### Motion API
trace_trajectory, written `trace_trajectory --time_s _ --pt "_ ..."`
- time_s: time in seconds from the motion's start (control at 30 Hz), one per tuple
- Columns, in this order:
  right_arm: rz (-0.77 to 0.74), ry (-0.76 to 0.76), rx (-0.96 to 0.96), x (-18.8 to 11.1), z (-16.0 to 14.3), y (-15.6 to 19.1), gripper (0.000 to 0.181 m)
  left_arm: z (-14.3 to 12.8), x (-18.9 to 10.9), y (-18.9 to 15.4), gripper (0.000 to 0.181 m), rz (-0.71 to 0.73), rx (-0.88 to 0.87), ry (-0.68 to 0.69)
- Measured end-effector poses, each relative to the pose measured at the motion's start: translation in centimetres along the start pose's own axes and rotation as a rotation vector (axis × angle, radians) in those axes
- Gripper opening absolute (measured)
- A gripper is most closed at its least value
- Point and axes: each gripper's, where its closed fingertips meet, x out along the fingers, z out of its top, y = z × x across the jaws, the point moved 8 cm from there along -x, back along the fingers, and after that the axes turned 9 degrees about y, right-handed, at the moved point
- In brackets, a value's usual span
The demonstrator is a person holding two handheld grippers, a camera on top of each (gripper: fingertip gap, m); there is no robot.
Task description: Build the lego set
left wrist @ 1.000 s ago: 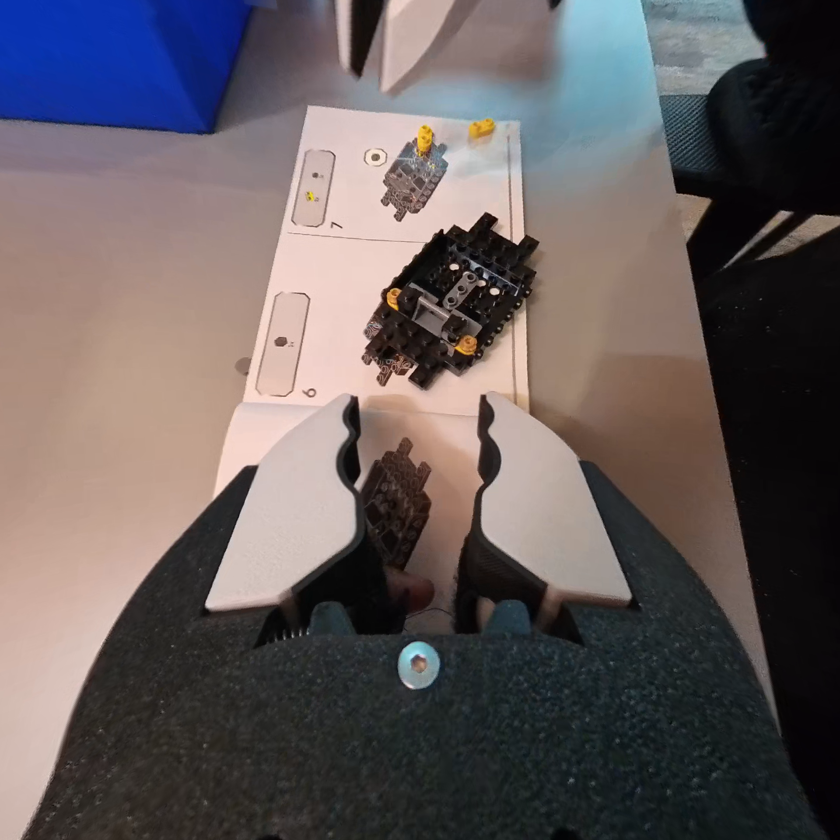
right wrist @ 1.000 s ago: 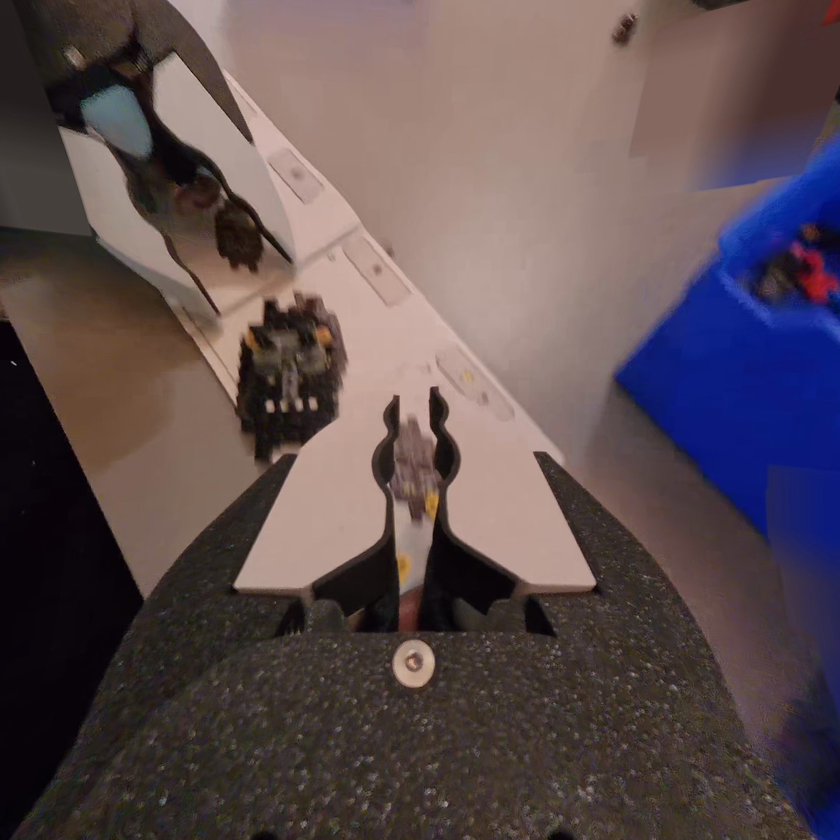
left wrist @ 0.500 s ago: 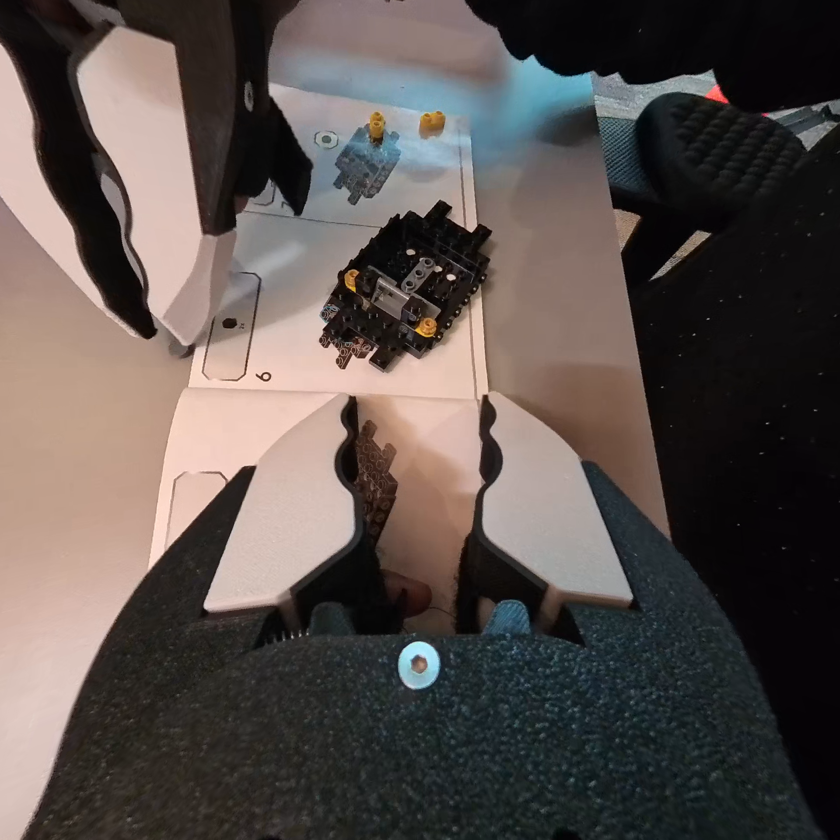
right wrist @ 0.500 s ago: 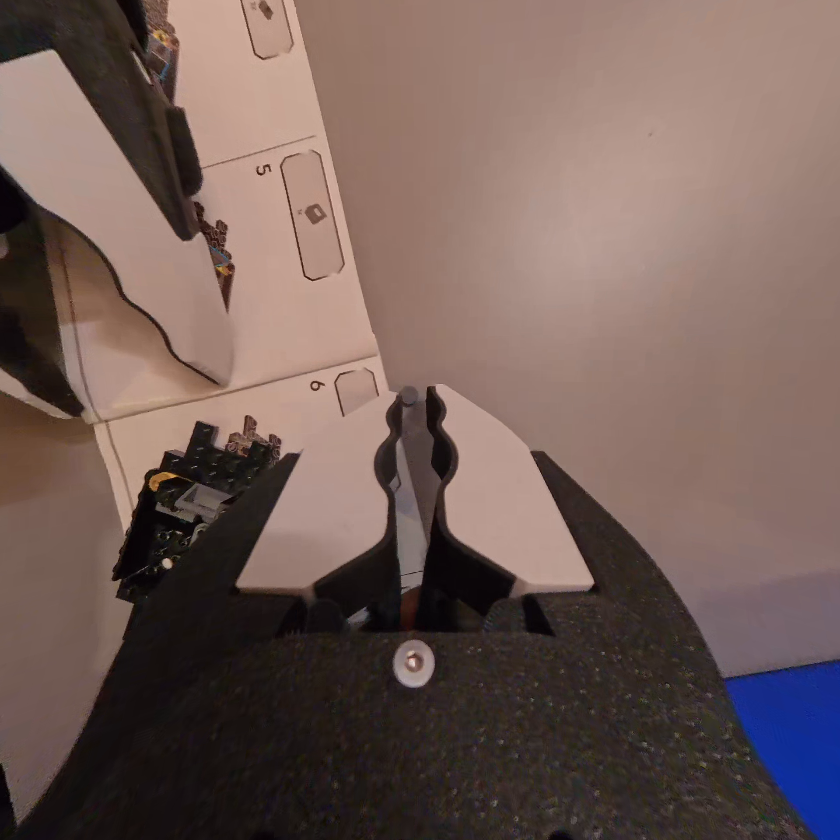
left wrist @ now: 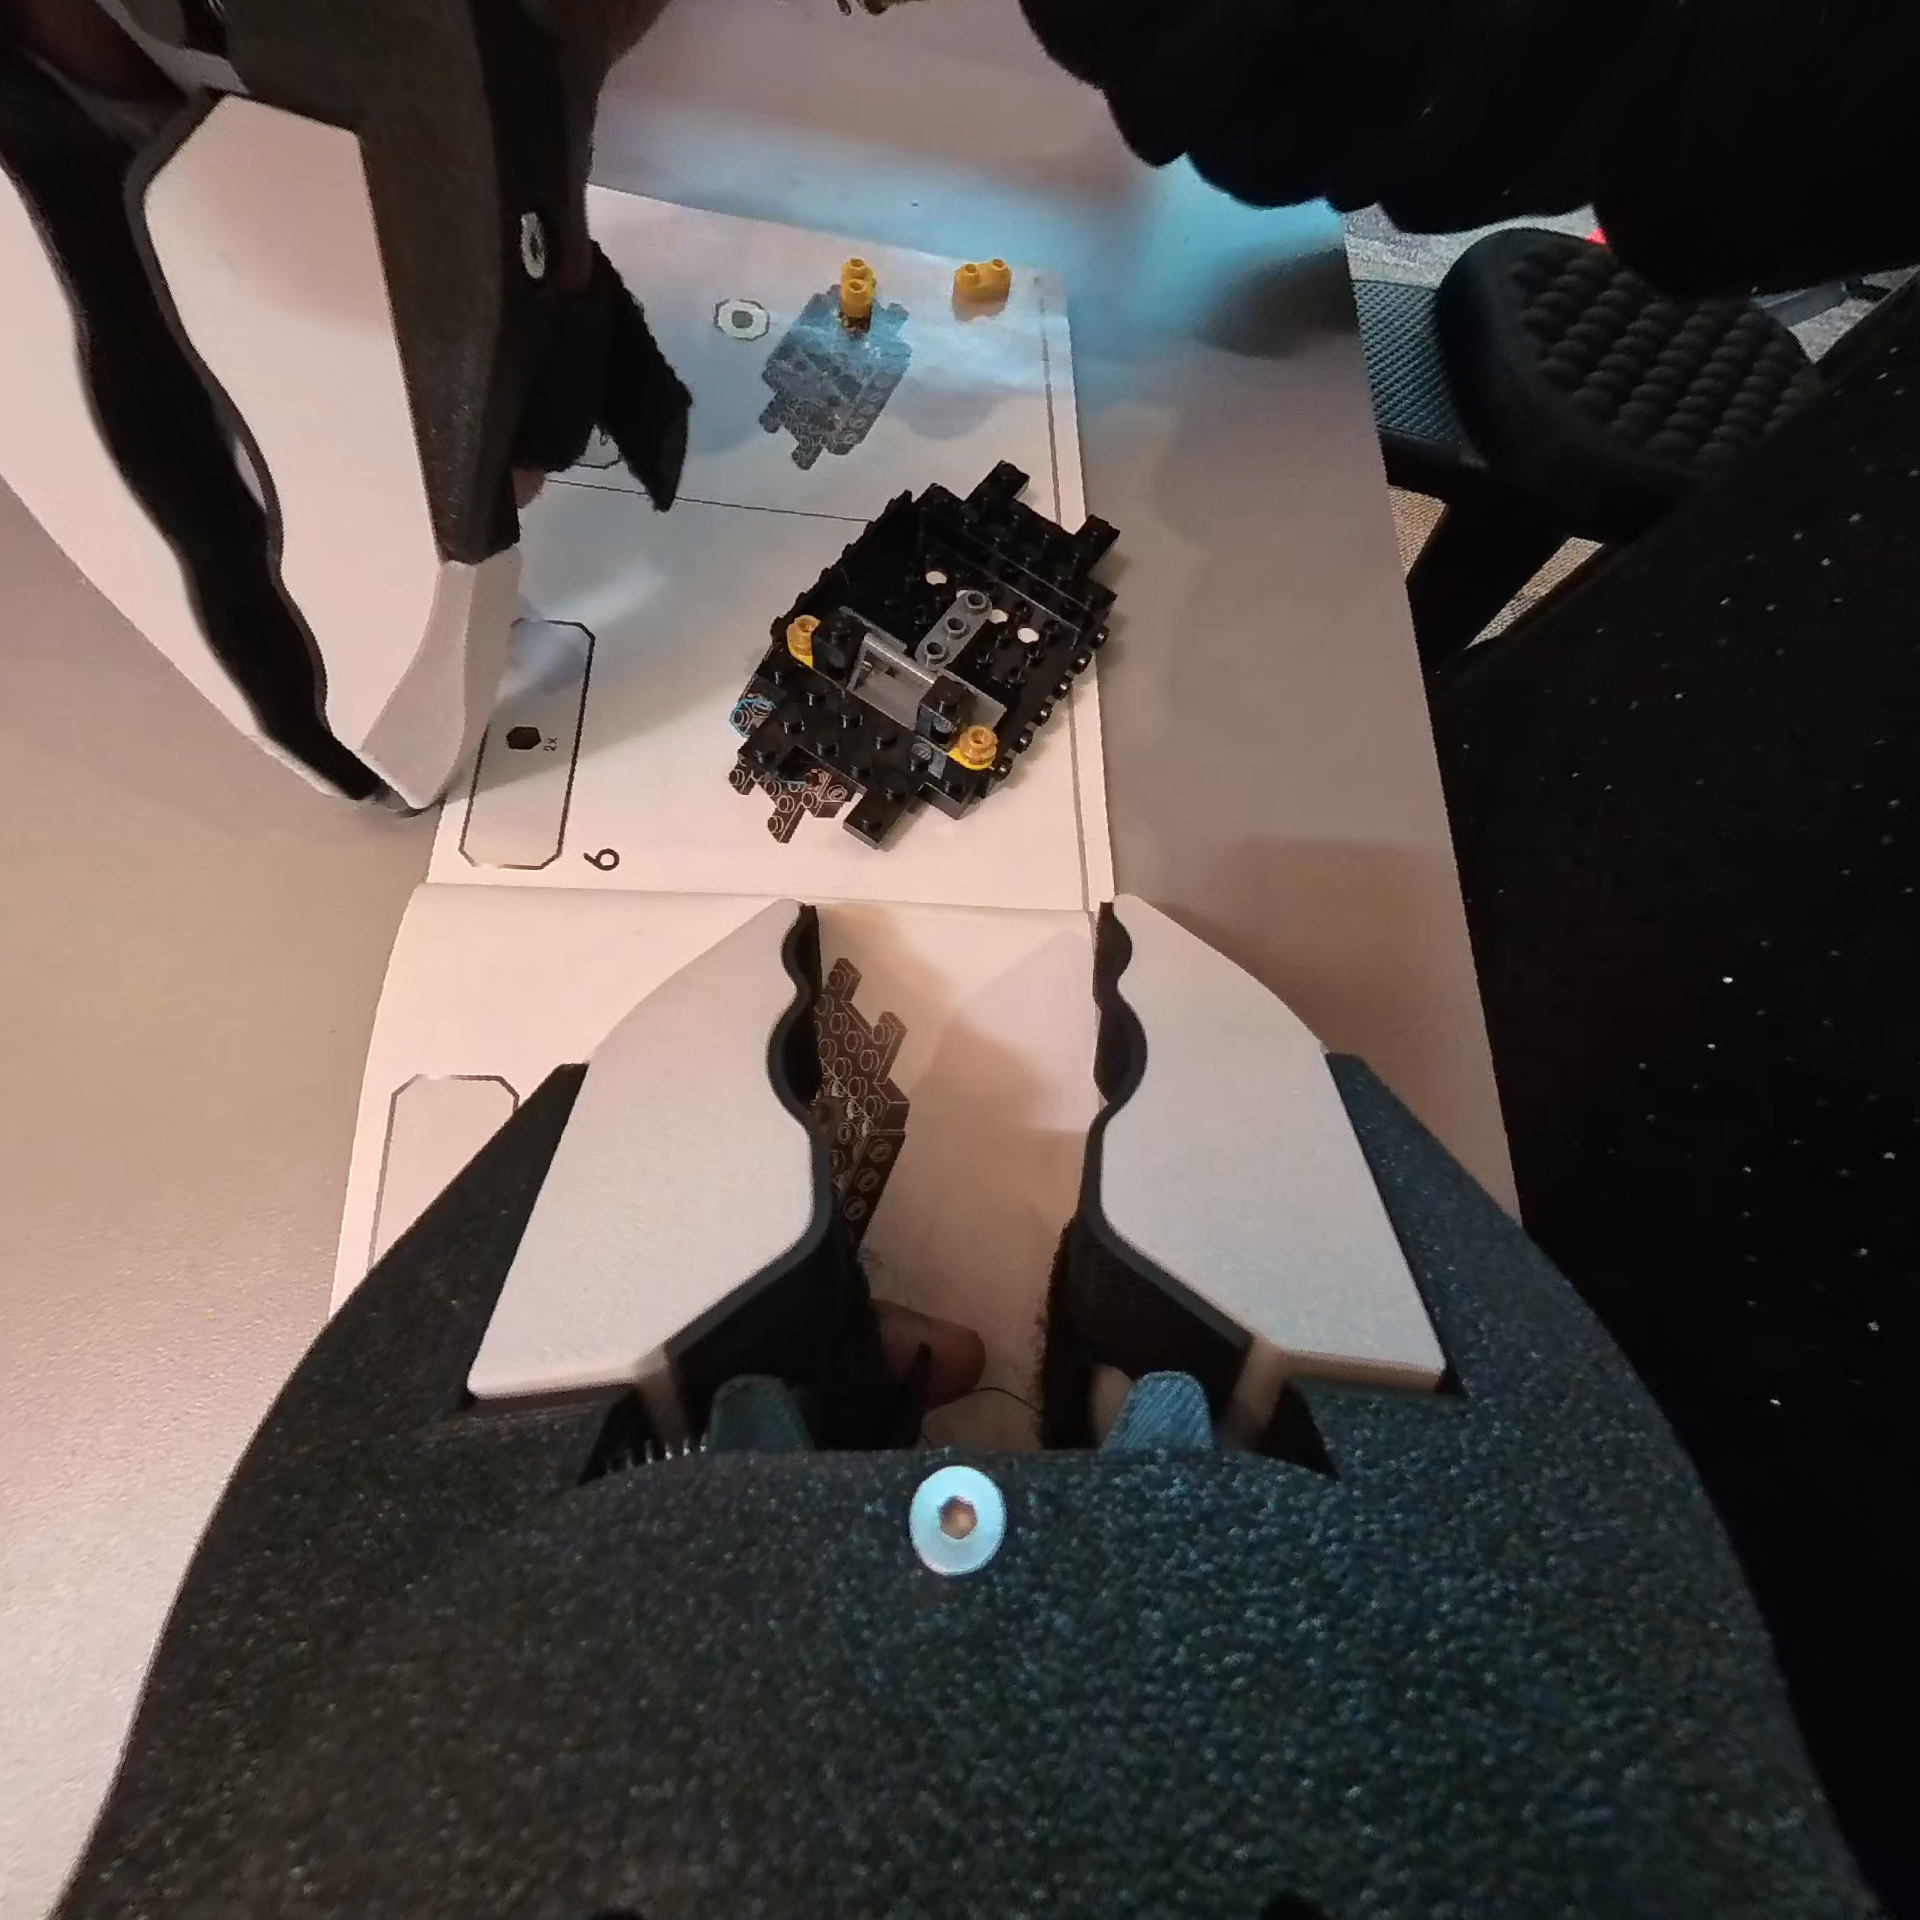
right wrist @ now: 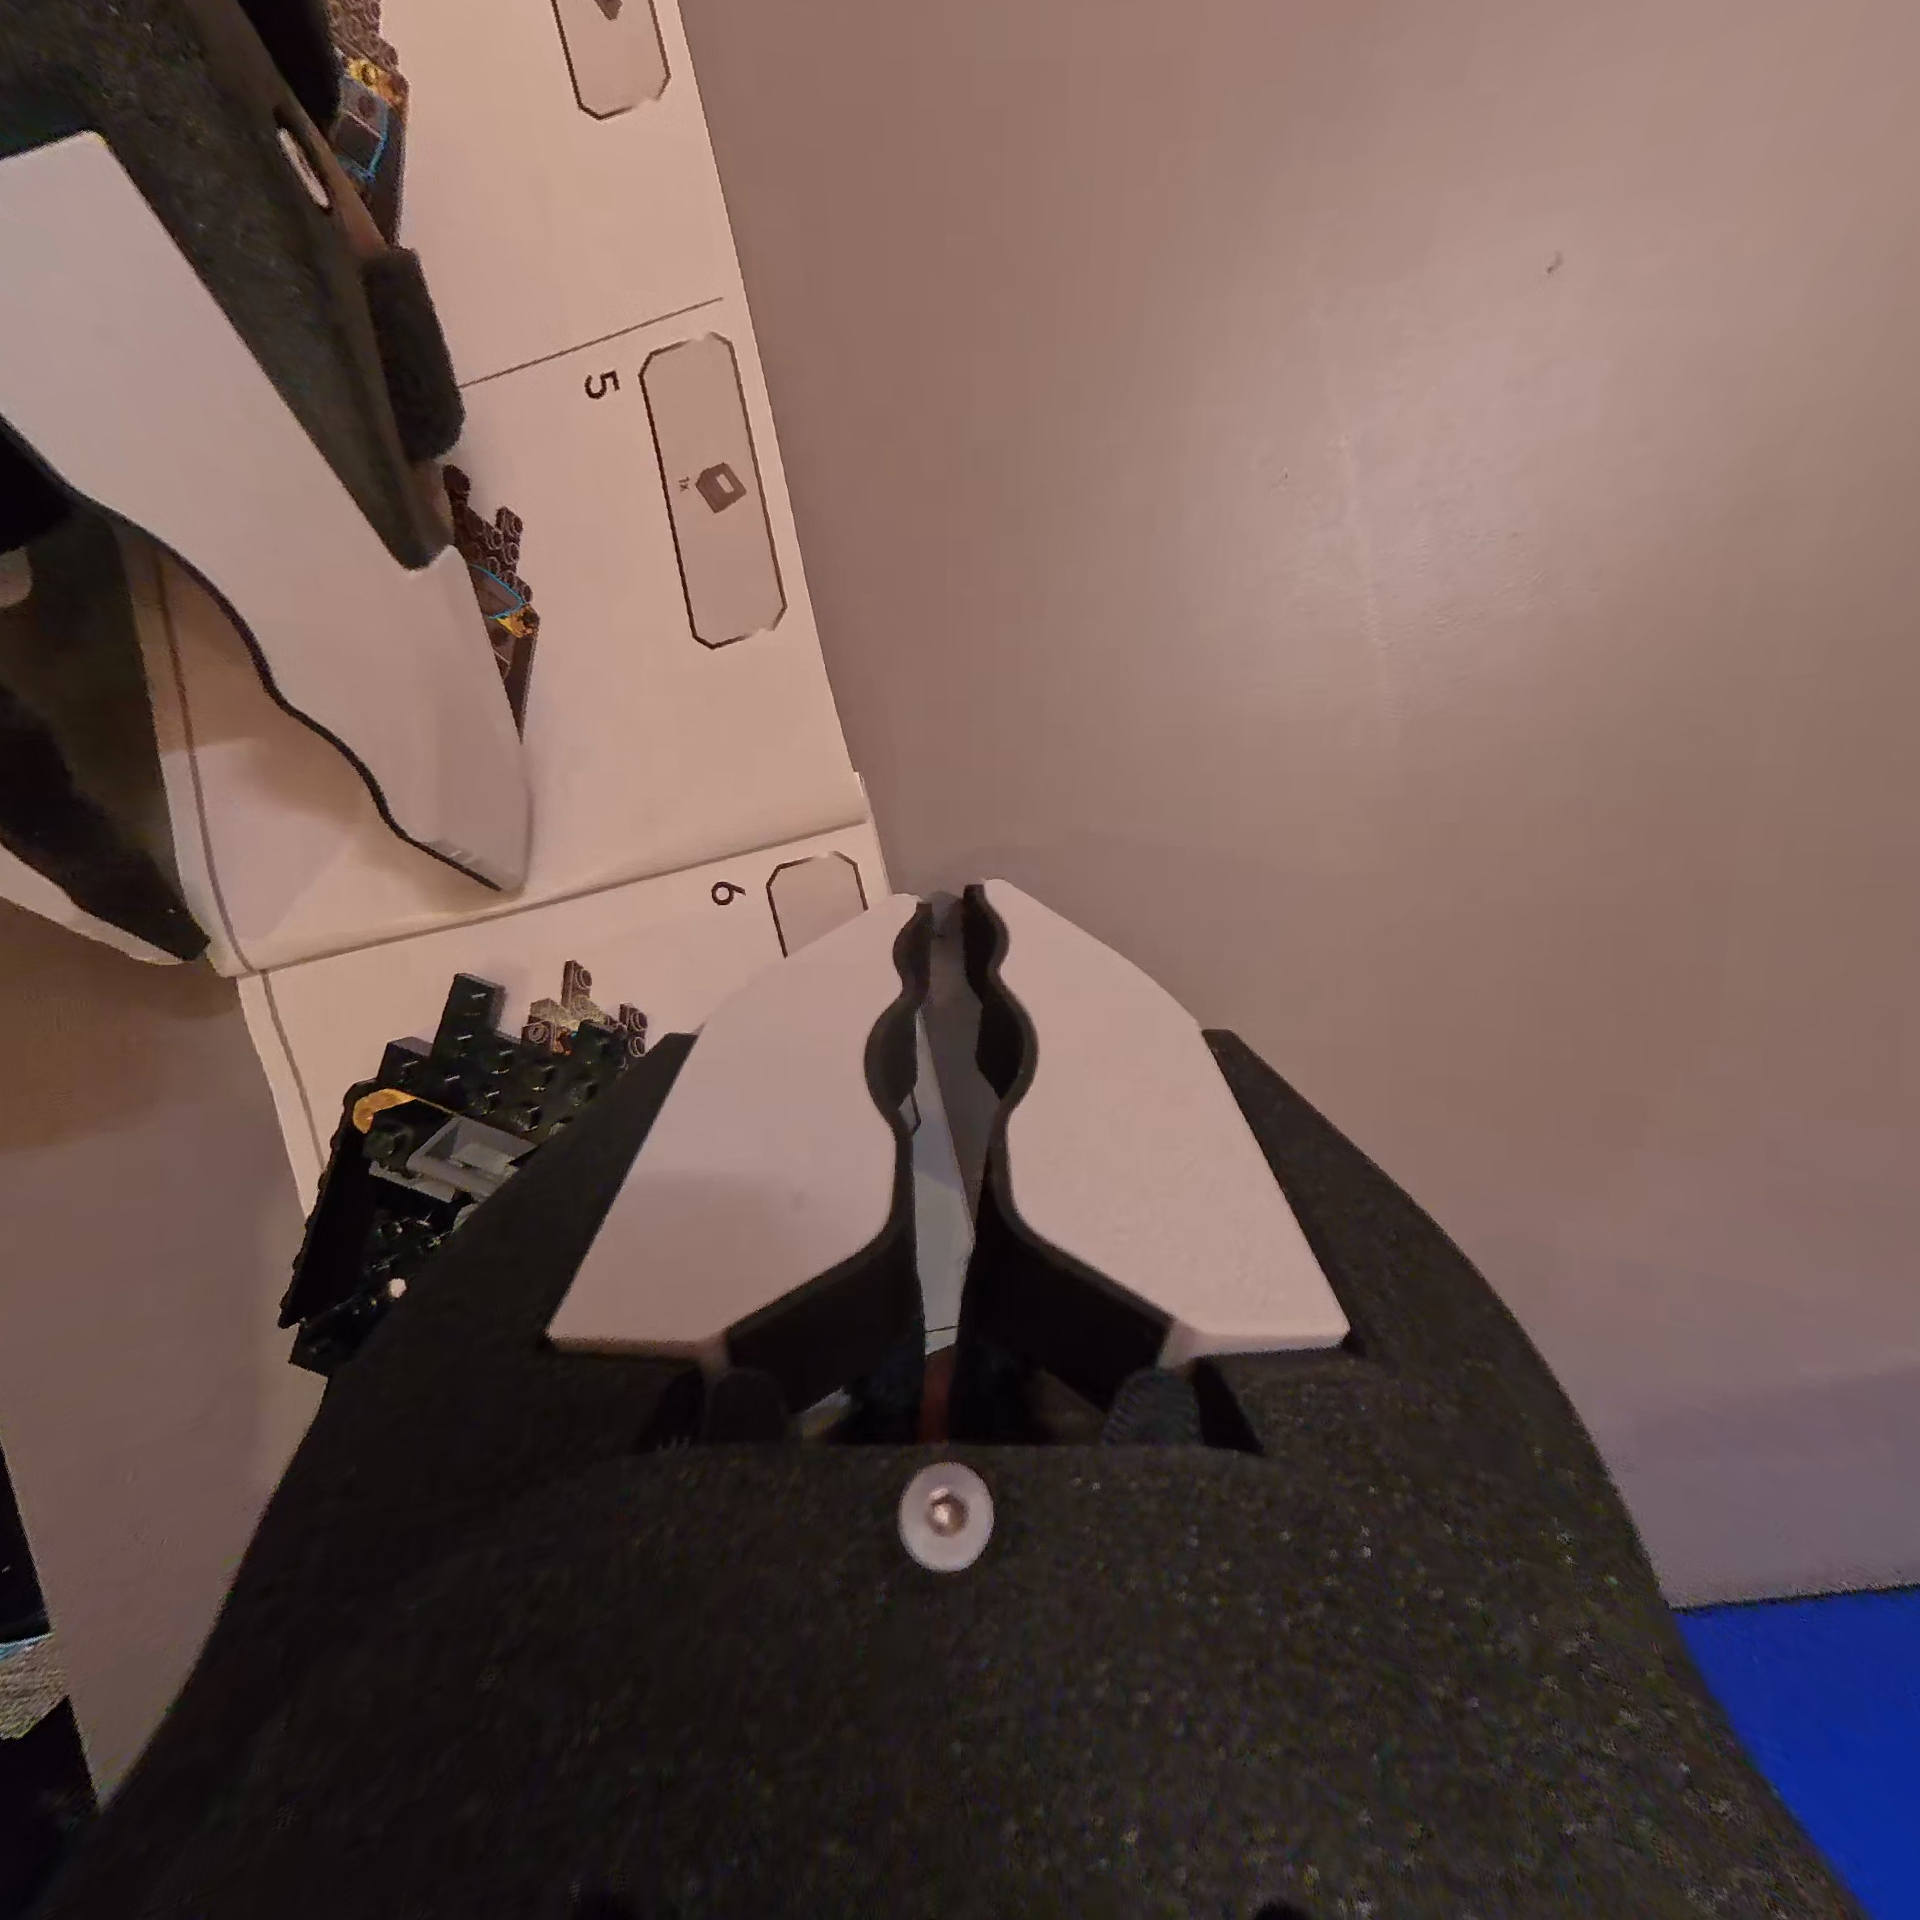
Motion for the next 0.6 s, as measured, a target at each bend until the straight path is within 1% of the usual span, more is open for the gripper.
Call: trace_trajectory --time_s 0.07,0.1,0.27,0.4,0.47,0.5,0.53,0.6 --pt "0.009 -0.004 -0.002 0.0 0.0 0.0 0.005 0.0 0.0 0.0 0.050 0.001 0.001 0.001" --pt "0.012 -0.008 -0.007 0.0 -0.1 0.0 0.000 0.0 0.0 0.0 0.050 0.003 0.003 0.001" --pt "-0.002 -0.073 0.028 -1.4 -0.9 -0.1 0.000 0.0 0.0 0.0 0.049 0.008 0.005 0.001" --pt "-0.005 -0.133 0.065 -2.4 -1.7 -0.4 0.003 0.1 0.1 0.1 0.048 0.015 0.008 0.004" --pt "0.031 -0.144 0.069 -2.1 -1.5 -0.4 0.008 0.1 0.1 0.1 0.048 0.021 0.013 0.006" --pt "0.046 -0.126 0.065 -1.8 -1.3 -0.3 0.011 0.1 0.1 0.0 0.048 0.025 0.016 0.008" --pt "0.053 -0.108 0.053 -1.6 -1.2 -0.2 0.011 0.1 0.1 0.1 0.048 0.027 0.019 0.008" --pt "0.079 -0.156 0.053 -1.8 -0.9 -0.3 0.003 0.1 0.1 0.1 0.047 0.028 0.020 0.008"
